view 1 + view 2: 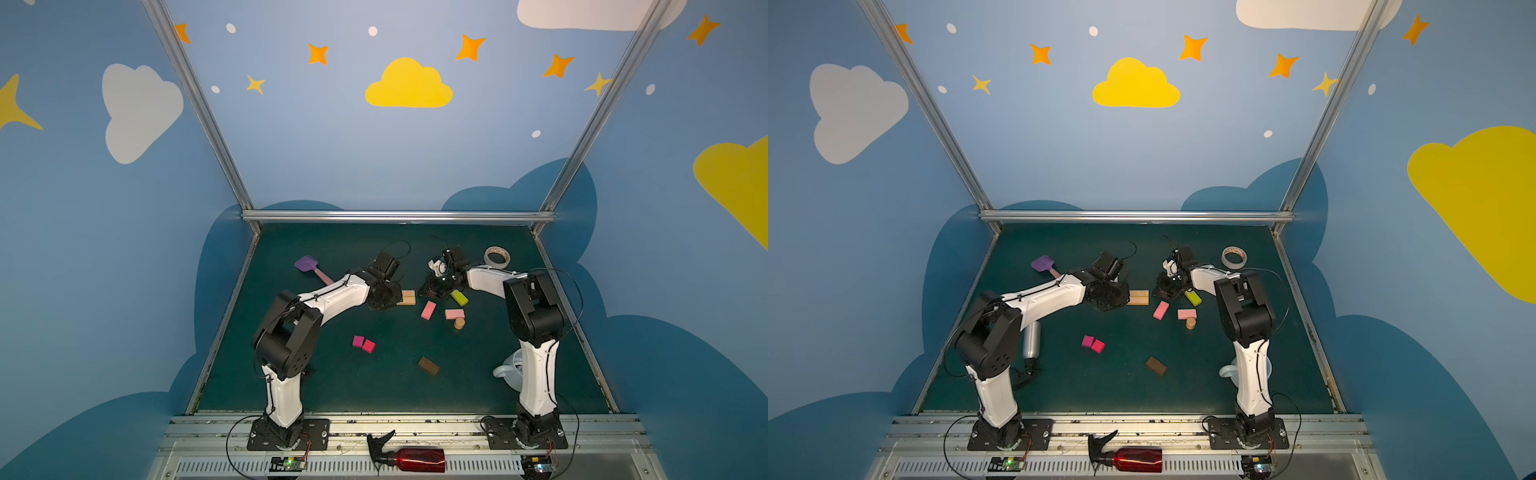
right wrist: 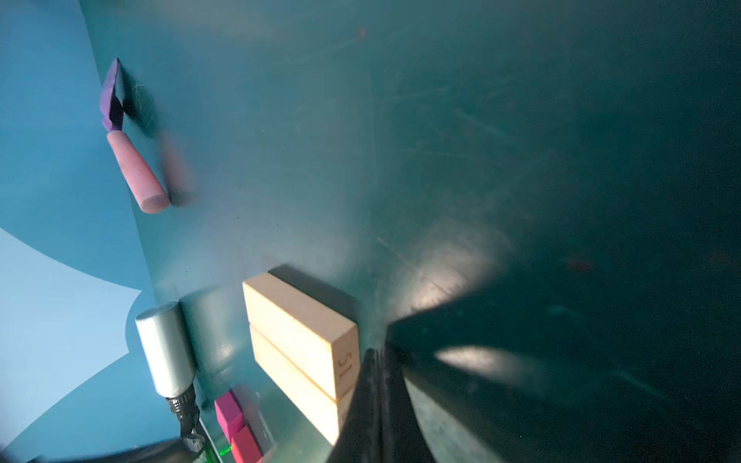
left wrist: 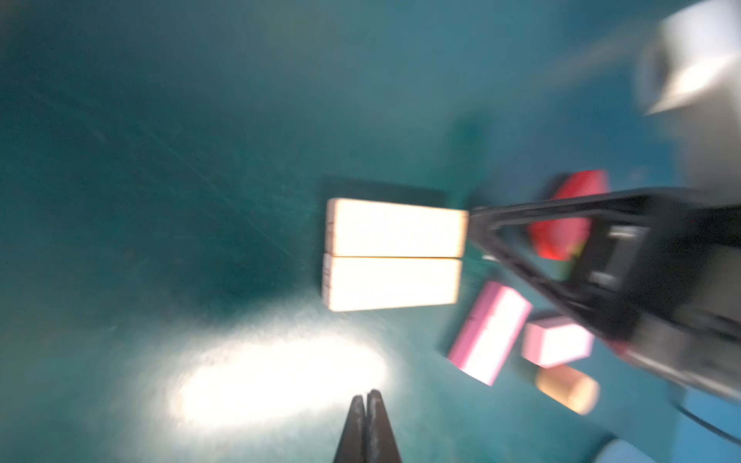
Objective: Build the wood block tower
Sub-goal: 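Move the left gripper over the magenta block while the right arm draws back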
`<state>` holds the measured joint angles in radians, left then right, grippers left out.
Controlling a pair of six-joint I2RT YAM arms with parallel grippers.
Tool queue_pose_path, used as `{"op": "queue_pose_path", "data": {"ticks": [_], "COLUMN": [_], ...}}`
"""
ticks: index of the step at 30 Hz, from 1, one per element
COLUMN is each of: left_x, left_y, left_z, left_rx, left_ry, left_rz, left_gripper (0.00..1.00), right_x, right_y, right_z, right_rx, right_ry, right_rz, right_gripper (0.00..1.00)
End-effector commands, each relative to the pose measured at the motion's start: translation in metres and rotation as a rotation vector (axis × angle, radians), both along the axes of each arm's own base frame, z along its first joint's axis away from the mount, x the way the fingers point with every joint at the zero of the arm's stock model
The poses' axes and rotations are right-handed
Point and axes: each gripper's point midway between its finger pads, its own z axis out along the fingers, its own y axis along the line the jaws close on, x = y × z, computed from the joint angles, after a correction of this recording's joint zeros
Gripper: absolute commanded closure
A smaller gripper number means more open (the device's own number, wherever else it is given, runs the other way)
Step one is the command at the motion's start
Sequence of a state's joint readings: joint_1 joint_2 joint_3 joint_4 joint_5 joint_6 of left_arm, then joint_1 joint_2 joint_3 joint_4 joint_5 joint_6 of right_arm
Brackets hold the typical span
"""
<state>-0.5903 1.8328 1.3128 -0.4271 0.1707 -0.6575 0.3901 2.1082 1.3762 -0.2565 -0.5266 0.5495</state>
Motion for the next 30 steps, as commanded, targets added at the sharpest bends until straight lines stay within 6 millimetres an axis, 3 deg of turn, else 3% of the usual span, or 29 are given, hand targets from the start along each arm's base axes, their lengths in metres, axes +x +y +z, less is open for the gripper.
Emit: {"op": "queue_pose_path", "data": {"ticks": [1, 4, 8, 14, 20, 25, 30], "left_x": [-0.005, -0.011, -0.023, -0.038, -0.034, -0.033, -0.024], "left_y": [0.007, 0.001, -0.017, -0.049, -0.073, -0.093, -0.099], "left_z": [0.026, 0.046, 0.059, 0.046, 0.025, 0.01, -0.008], "left_rx": [0.011, -0.011, 0.003, 0.109, 0.172, 0.221, 0.305], "left_ry": [-0.063, -0.106, -0.152, -0.13, -0.09, -0.071, -0.031], "left_rz": [-0.022, -0.084, -0.228, -0.433, -0.52, -0.592, -0.603], "left_gripper": [0.95, 0.9, 0.75, 0.57, 0.32, 0.32, 0.33], "right_x": [0.01, 0.006, -0.006, -0.028, -0.054, -0.07, -0.081], "right_y": [-0.005, -0.011, -0.024, -0.057, -0.088, -0.109, -0.127], "right_z": [0.053, 0.074, 0.094, 0.11, 0.121, 0.122, 0.123], "right_rx": [-0.006, -0.013, -0.027, -0.048, -0.094, -0.126, -0.119], "right_ry": [-0.104, -0.141, -0.177, -0.203, -0.246, -0.266, -0.283], "right_rz": [-0.005, -0.012, -0.022, -0.082, -0.146, -0.206, -0.258], "right_gripper": [1.0, 1.0, 1.0, 1.0, 0.92, 0.87, 0.82]}}
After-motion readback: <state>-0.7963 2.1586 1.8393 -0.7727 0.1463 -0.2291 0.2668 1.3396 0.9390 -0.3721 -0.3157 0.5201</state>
